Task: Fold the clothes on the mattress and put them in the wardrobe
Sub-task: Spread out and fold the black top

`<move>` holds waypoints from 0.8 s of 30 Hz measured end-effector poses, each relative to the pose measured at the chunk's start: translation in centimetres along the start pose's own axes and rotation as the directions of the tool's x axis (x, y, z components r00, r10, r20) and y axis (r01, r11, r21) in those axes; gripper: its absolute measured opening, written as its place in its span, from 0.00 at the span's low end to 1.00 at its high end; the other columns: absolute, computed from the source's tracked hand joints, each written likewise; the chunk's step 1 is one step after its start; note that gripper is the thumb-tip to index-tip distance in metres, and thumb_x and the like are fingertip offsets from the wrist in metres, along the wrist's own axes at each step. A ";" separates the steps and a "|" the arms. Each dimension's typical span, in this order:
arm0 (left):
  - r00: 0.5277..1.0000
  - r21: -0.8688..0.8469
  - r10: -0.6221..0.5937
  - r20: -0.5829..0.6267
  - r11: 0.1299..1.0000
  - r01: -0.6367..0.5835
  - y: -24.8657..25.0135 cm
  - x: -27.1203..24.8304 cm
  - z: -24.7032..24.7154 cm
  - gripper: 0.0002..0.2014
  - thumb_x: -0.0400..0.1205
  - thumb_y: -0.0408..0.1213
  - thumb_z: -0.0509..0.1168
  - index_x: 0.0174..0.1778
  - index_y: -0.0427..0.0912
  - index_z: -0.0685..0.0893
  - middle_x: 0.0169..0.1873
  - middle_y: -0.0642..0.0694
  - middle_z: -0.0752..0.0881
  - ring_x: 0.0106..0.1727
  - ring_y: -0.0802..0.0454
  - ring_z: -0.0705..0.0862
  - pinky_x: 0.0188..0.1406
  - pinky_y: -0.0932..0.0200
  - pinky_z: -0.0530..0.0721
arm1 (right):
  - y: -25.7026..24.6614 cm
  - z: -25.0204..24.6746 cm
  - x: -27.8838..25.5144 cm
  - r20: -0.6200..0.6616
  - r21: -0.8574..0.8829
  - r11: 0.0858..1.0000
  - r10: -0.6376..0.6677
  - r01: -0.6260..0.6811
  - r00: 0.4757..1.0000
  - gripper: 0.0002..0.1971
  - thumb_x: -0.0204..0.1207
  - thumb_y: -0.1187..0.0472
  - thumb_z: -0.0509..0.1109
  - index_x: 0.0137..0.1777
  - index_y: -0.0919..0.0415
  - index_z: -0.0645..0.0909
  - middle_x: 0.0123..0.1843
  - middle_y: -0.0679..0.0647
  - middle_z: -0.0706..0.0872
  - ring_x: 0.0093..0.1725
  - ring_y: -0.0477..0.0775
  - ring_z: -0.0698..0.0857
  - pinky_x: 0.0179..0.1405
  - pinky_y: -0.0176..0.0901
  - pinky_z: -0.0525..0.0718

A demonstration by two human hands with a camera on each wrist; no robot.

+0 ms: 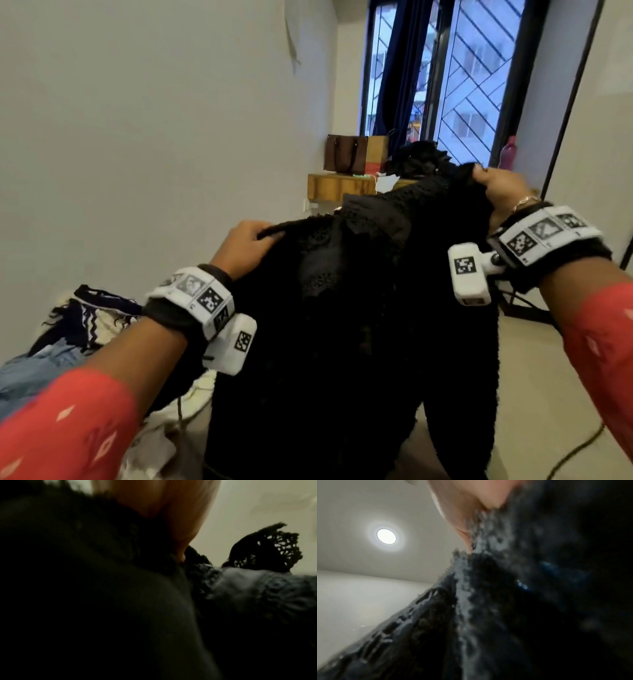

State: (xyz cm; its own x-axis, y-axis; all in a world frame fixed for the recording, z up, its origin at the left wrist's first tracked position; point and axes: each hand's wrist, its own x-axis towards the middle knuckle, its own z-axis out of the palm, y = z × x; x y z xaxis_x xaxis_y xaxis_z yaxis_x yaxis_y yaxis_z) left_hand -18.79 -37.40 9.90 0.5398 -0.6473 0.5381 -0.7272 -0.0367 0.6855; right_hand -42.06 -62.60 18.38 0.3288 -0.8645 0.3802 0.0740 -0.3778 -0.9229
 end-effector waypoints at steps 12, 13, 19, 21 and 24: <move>0.966 -0.438 -0.217 0.139 0.861 0.256 1.6 1.8 -4.4 0.15 0.84 0.41 0.60 0.40 0.34 0.85 0.27 0.47 0.89 0.26 0.56 0.86 0.30 0.65 0.84 | -2.2 -0.4 0.0 0.146 -0.152 0.967 0.225 -0.203 0.963 0.19 0.82 0.54 0.59 0.29 0.54 0.60 0.12 0.49 0.62 0.10 0.47 0.62 0.16 0.29 0.59; 0.967 -0.501 -0.208 0.146 0.827 0.254 1.6 1.7 -4.5 0.16 0.85 0.38 0.58 0.39 0.36 0.87 0.27 0.48 0.89 0.27 0.57 0.87 0.29 0.67 0.84 | -2.5 -1.0 -0.4 0.164 -0.103 0.970 0.233 -0.218 0.959 0.20 0.82 0.55 0.58 0.29 0.53 0.59 0.10 0.46 0.60 0.09 0.45 0.60 0.15 0.27 0.58; 0.840 -0.607 -0.362 0.403 0.582 0.542 -3.1 1.3 1.7 0.11 0.79 0.35 0.61 0.43 0.36 0.88 0.37 0.43 0.90 0.36 0.52 0.88 0.42 0.61 0.86 | 3.4 -1.1 -1.1 0.133 -0.047 0.930 0.368 -0.365 0.920 0.16 0.84 0.59 0.53 0.32 0.54 0.64 0.11 0.47 0.67 0.09 0.44 0.67 0.07 0.22 0.59; 0.773 -0.471 -0.521 0.363 0.613 0.635 -7.0 1.0 5.0 0.12 0.85 0.40 0.57 0.54 0.37 0.81 0.42 0.42 0.89 0.35 0.51 0.85 0.39 0.60 0.83 | 9.2 -0.4 -1.4 0.129 -0.144 0.858 0.510 -0.493 0.850 0.15 0.85 0.58 0.52 0.36 0.57 0.67 0.18 0.56 0.76 0.16 0.53 0.77 0.07 0.27 0.69; 0.526 -0.157 -0.662 0.534 0.534 0.831 -12.3 -1.6 9.0 0.12 0.85 0.46 0.54 0.40 0.46 0.75 0.21 0.52 0.83 0.20 0.58 0.78 0.24 0.66 0.72 | 18.2 -0.2 -3.4 0.155 -0.350 0.719 0.677 -0.600 0.720 0.13 0.85 0.60 0.53 0.39 0.61 0.69 0.22 0.59 0.80 0.11 0.50 0.76 0.12 0.32 0.75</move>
State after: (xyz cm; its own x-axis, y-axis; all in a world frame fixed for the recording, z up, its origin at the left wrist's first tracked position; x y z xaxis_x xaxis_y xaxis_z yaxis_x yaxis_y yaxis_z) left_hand -14.56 -42.73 -3.80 0.5391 -0.7225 -0.4329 0.1272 -0.4382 0.8898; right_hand -41.99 -66.62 0.35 0.4329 -0.8264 -0.3601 -0.4735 0.1315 -0.8709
